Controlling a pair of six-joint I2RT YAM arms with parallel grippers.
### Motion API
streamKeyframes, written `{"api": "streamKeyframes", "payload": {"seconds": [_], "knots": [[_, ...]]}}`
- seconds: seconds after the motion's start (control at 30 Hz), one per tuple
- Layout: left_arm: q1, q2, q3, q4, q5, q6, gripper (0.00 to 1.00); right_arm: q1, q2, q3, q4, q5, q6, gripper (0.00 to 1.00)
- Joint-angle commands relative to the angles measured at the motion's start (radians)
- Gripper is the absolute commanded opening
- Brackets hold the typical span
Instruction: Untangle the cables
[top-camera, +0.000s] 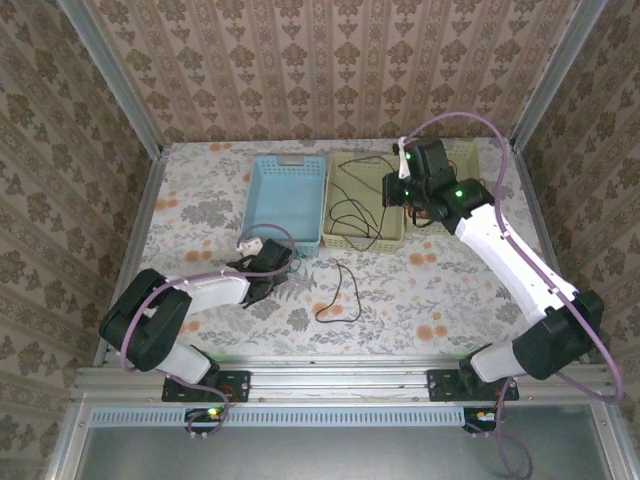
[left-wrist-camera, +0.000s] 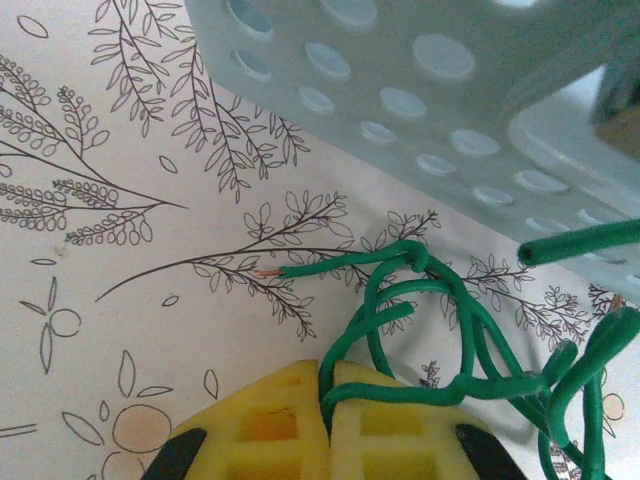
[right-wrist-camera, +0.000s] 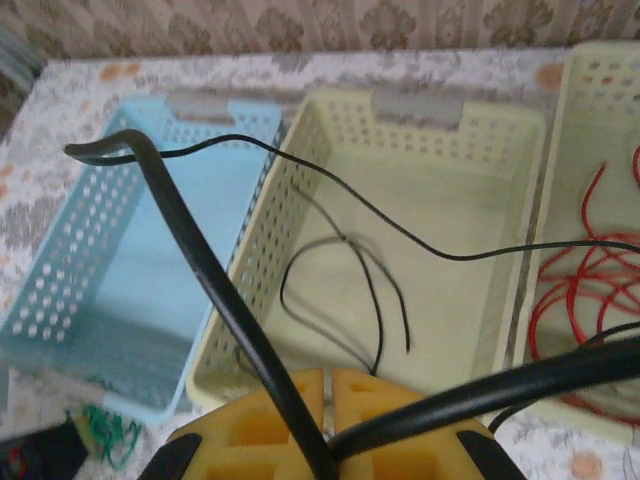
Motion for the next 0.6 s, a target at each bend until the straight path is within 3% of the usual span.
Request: {"api": "streamKeyframes", "payload": {"seconds": [0.0,0.1,0.33,0.57], "knots": [[0.002,0.004,-0.024,-0.063,0.062,0.004,0.00,-0.067,0.066,0.064,0.125,-0.172,0.057,0.00],[0.002,-0.001,-0.024,-0.070,0.058,0.005,0.00,-0.086,0.124,0.109,0.182,-0.299,0.084,0.00],[0.005,-0.001,-0.018,-0.074,0.057,0.004,0.00,-0.088,0.290,0.164,0.241,-0.411,0.164,0.00],[0.005,0.001,-0.024,-0.074,0.059,-0.006,0.00,-0.130,0.402,0.048,0.386,-0.547,0.340,0.00]]}}
